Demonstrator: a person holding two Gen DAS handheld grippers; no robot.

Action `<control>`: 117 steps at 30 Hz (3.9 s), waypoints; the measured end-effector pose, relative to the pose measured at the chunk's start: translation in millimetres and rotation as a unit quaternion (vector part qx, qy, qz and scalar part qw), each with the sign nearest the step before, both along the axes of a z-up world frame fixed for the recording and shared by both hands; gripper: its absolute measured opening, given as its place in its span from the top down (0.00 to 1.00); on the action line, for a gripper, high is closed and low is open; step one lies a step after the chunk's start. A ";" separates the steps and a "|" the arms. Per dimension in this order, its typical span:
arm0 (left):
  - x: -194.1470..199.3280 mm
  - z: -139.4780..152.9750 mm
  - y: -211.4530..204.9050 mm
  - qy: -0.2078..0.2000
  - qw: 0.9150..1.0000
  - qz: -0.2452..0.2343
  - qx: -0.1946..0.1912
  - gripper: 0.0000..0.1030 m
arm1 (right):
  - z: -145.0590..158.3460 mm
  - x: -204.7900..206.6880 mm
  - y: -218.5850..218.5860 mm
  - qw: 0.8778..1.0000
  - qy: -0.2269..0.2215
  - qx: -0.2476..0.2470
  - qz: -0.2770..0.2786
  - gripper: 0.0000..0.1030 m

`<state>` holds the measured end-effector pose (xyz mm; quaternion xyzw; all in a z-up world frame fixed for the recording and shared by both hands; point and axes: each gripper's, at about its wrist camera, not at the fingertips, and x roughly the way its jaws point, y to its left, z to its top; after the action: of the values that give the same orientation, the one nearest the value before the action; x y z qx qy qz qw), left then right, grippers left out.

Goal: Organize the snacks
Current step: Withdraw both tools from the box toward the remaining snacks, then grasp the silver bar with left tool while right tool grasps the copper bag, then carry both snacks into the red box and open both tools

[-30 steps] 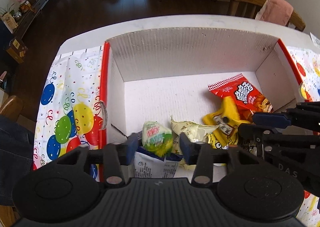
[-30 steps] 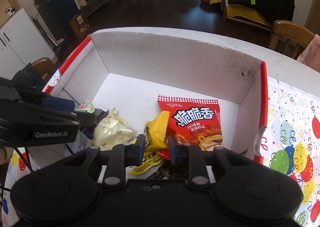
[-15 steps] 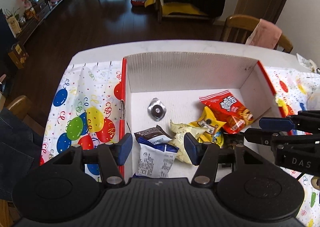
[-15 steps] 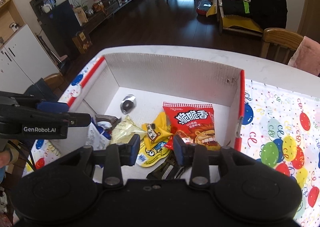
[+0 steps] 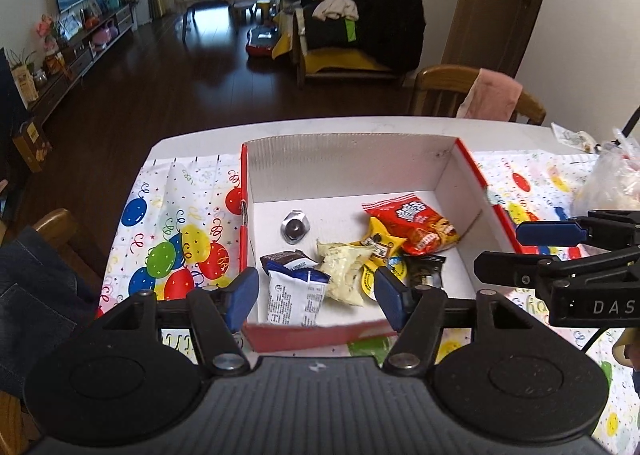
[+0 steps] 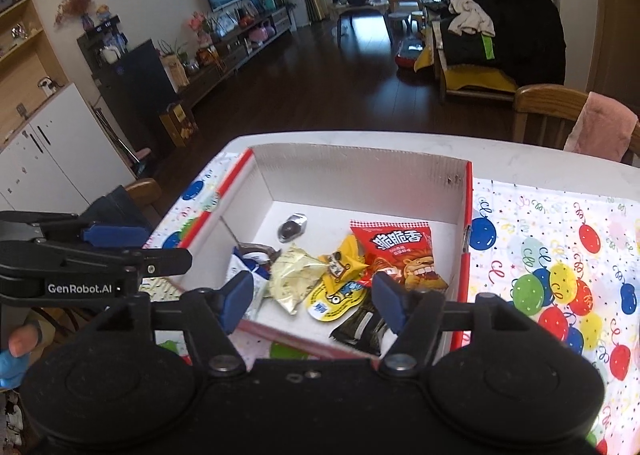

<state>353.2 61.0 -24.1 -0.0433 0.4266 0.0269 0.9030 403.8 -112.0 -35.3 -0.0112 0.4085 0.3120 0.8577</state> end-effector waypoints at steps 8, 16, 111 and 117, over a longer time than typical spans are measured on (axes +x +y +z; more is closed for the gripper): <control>-39.9 8.3 -5.3 -0.018 1.000 -0.009 -0.008 0.35 | 12.8 -39.8 -10.5 1.000 -0.017 0.021 0.007 0.19; -78.3 14.4 -7.0 -0.049 0.999 -0.003 -0.012 0.28 | 18.6 -70.9 -19.9 0.999 -0.024 0.036 0.003 0.13; -145.4 -115.1 -33.9 0.077 0.993 0.021 -0.081 0.88 | -98.6 -113.0 -20.7 0.994 0.109 -0.026 -0.004 0.62; -150.0 -95.0 -30.0 0.056 0.995 0.023 -0.079 0.88 | -78.2 -122.1 -31.9 0.996 0.091 -0.015 -0.011 0.62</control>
<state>203.1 31.1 -119.2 -0.1230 0.4761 0.0163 0.8706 281.7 -143.9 -113.6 0.0090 0.4893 0.2959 0.8203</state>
